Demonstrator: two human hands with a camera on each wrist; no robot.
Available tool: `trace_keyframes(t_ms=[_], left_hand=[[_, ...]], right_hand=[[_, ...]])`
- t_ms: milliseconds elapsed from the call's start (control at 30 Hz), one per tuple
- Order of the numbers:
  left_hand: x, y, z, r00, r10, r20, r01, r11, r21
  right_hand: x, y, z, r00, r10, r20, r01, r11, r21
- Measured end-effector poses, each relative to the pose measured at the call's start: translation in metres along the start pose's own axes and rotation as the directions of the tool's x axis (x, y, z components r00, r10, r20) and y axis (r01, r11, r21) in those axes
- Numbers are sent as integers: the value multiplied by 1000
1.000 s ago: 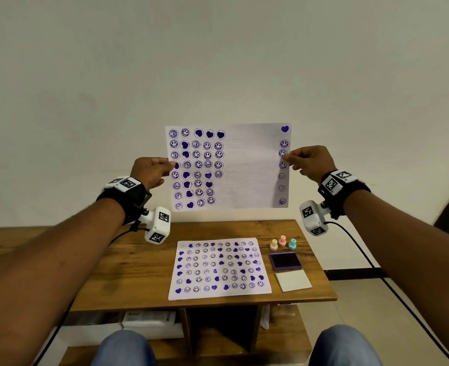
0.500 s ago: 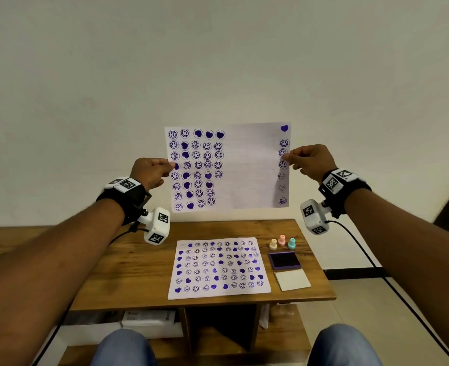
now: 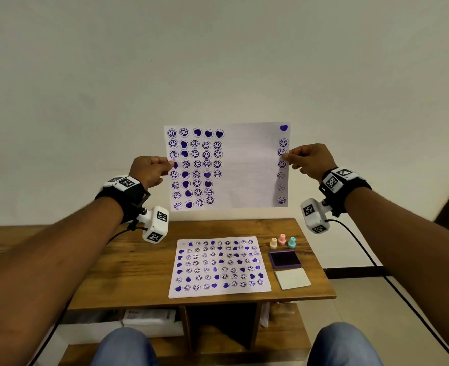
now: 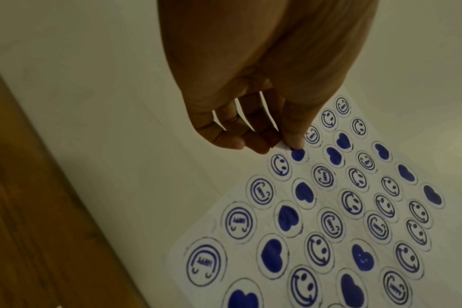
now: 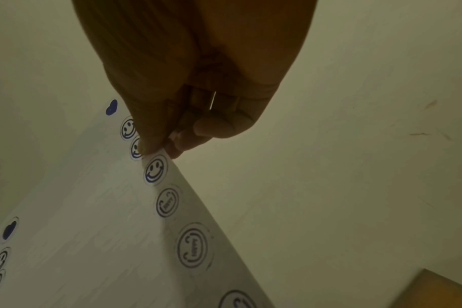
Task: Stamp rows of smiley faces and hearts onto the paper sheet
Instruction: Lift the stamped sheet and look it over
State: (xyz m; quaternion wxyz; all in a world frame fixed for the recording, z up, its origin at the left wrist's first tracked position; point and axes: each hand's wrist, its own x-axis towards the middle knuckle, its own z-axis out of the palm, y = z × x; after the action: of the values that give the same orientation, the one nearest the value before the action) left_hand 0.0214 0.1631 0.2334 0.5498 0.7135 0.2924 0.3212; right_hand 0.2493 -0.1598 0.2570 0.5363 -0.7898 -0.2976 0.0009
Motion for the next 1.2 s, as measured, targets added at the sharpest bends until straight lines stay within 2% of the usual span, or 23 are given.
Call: trace_keyframes(t_ms=[1200], left_hand=[[-4,3,-3,1000,19,5,-19,1000,1]], right_hand=[[-1,-1,0,1000,6,10,-6,1000,9]])
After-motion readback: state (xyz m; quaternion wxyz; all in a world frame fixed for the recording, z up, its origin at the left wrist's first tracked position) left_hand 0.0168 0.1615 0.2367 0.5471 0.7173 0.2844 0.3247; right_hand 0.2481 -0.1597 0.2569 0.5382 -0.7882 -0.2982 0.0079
